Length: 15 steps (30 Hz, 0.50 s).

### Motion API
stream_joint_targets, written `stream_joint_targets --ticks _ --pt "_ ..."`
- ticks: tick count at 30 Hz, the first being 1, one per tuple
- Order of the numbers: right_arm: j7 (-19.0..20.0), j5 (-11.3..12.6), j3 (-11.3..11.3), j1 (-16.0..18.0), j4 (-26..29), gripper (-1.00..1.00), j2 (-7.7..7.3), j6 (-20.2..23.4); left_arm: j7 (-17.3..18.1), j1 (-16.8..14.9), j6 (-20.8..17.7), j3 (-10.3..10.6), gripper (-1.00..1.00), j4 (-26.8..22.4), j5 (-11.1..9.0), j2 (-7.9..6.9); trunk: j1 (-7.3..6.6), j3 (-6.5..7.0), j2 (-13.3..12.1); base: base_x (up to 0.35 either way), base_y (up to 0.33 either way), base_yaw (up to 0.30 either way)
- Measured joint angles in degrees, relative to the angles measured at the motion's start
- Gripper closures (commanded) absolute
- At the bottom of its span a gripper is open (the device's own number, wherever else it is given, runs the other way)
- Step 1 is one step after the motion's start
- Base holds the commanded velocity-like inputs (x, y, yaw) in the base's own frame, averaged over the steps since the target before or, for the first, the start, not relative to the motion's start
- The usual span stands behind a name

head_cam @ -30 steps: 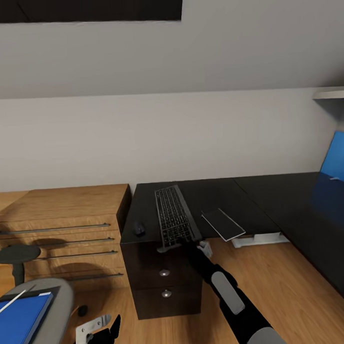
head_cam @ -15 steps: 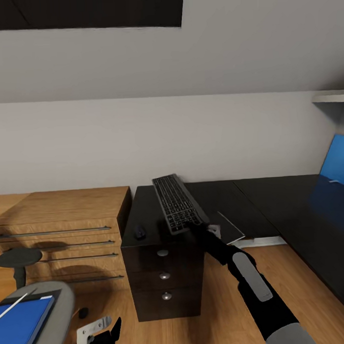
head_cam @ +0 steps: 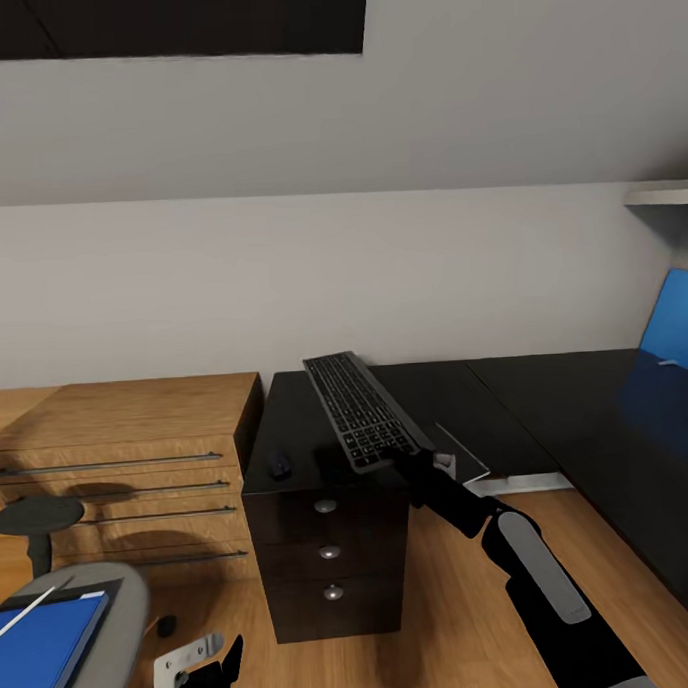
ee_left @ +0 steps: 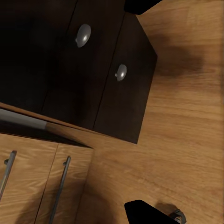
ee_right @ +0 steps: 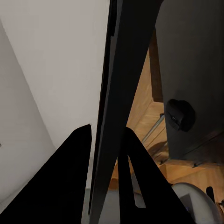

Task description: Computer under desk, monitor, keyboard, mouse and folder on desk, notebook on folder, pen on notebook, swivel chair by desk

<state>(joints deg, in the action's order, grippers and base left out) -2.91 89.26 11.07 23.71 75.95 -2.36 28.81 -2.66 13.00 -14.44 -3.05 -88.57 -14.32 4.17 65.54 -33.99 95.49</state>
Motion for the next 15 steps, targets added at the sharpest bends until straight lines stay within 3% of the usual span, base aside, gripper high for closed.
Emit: stream_joint_targets --ticks 4,15 --pt "1.0 0.2 0.0 -0.4 0.0 1.0 -0.04 0.0 0.0 0.0 0.0 0.0 -1.0 0.1 0.0 -0.01 0.01 0.0 0.0 -0.071 -0.051 0.0" --pt "1.7 -0.1 -0.1 -0.7 0.1 1.0 -0.05 -0.1 0.0 0.0 0.0 0.0 -1.0 0.1 0.1 -0.03 0.03 0.0 0.0 -0.255 -0.217 0.0"
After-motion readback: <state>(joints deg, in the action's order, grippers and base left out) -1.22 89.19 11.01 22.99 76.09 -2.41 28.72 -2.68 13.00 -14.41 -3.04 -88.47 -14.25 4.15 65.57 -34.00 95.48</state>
